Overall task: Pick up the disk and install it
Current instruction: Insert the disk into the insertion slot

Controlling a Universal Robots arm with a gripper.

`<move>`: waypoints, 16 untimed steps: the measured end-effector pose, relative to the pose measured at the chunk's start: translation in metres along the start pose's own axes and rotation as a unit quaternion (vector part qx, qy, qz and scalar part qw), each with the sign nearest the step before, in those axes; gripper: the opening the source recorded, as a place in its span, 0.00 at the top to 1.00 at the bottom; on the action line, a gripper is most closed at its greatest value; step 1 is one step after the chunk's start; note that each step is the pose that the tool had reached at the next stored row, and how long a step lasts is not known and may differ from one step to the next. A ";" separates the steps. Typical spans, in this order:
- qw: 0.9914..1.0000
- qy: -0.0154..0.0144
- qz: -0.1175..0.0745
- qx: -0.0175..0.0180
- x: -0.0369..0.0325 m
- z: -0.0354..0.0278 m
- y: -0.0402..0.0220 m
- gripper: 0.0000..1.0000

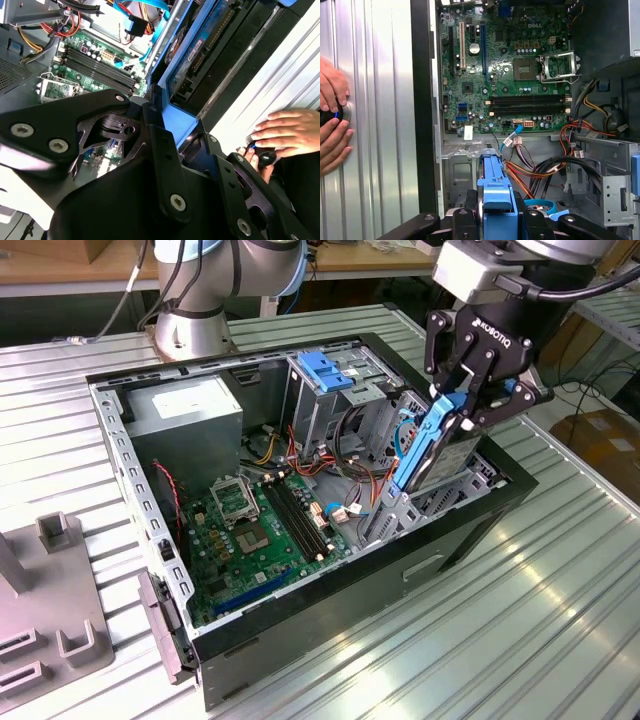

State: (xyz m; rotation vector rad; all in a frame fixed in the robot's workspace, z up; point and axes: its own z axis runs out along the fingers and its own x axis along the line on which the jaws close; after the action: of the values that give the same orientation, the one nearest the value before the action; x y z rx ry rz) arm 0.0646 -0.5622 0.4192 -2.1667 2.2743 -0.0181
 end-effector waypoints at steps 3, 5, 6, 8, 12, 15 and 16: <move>1.000 0.000 0.000 0.000 0.0002 0.0024 0.0000 0.63; 1.000 0.000 0.000 0.000 0.0005 0.0051 0.0000 0.63; 1.000 0.000 0.000 0.000 0.0005 0.0059 0.0000 0.63; 1.000 0.000 0.000 0.000 0.0008 0.0079 0.0000 0.63; 1.000 0.000 0.000 0.000 0.0011 0.0109 0.0000 0.63; 1.000 0.000 0.000 0.000 0.0013 0.0133 0.0000 0.63; 1.000 0.000 0.000 0.000 0.0014 0.0141 0.0001 0.63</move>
State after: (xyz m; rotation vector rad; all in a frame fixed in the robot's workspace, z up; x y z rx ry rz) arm 0.0646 -0.5637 0.4052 -2.1665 2.2740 -0.0189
